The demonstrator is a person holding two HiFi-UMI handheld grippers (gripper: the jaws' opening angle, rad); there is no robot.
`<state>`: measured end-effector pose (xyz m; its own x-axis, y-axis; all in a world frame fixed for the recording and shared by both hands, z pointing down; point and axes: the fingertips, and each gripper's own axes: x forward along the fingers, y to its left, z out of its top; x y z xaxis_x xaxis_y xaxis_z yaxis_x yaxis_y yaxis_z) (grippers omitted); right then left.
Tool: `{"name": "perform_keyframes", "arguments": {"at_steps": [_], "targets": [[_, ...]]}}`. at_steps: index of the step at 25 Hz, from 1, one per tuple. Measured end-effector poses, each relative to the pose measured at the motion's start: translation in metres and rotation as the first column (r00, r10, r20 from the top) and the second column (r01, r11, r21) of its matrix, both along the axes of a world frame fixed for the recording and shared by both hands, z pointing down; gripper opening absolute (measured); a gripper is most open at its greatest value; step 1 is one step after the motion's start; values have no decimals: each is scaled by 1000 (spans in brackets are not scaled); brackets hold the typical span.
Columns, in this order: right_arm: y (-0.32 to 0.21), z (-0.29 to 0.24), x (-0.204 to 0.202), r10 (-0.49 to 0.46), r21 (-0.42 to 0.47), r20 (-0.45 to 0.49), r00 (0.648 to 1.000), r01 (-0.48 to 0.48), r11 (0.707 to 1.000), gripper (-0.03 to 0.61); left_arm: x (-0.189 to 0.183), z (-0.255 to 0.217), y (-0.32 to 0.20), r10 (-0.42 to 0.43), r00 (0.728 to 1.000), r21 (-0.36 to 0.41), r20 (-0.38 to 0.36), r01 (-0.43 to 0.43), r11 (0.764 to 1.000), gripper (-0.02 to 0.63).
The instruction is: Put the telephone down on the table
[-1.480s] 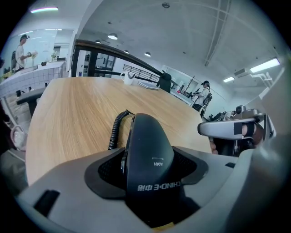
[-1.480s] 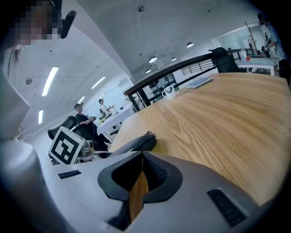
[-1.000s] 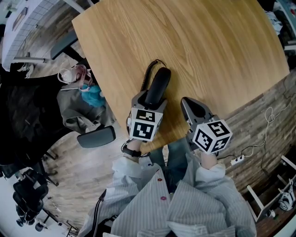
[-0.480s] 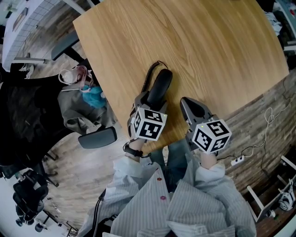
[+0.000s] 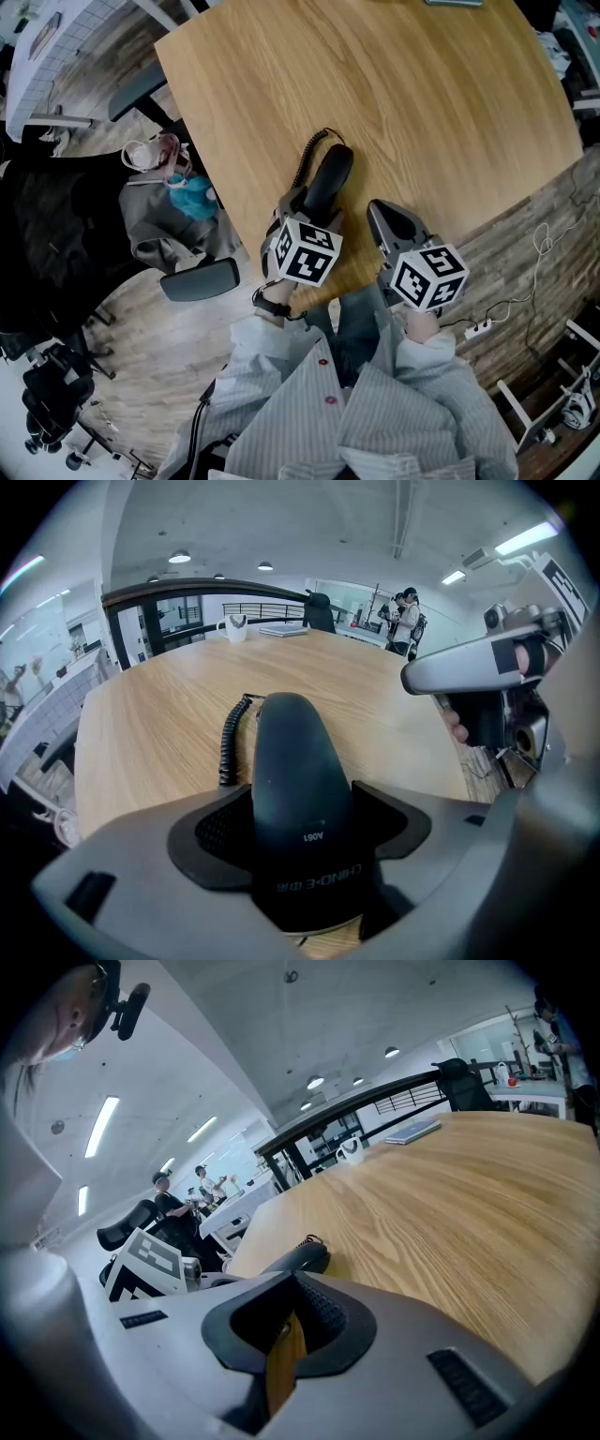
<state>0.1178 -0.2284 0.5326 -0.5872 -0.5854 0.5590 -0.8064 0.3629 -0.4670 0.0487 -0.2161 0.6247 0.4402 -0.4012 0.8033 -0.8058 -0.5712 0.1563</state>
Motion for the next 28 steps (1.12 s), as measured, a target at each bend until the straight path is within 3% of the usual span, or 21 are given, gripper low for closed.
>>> {"name": "perform_keyframes", "arguments": {"at_steps": [8,15,28], "targets": [[-2,-6,-6,-15,1,-7,1000,15,1000,35,-1,-10,-5,25,1000,28,3,-25,999,341],[-6,-20,-7,-32,17,-5,999,32,999,35,-5,-30,-7,-5,1000,50,-26,6,999,341],[-9,-54,-13,-137,53,-5,990,138,989,34,-18,-88,-10,-162,981,100,-105,172,980,339]]}}
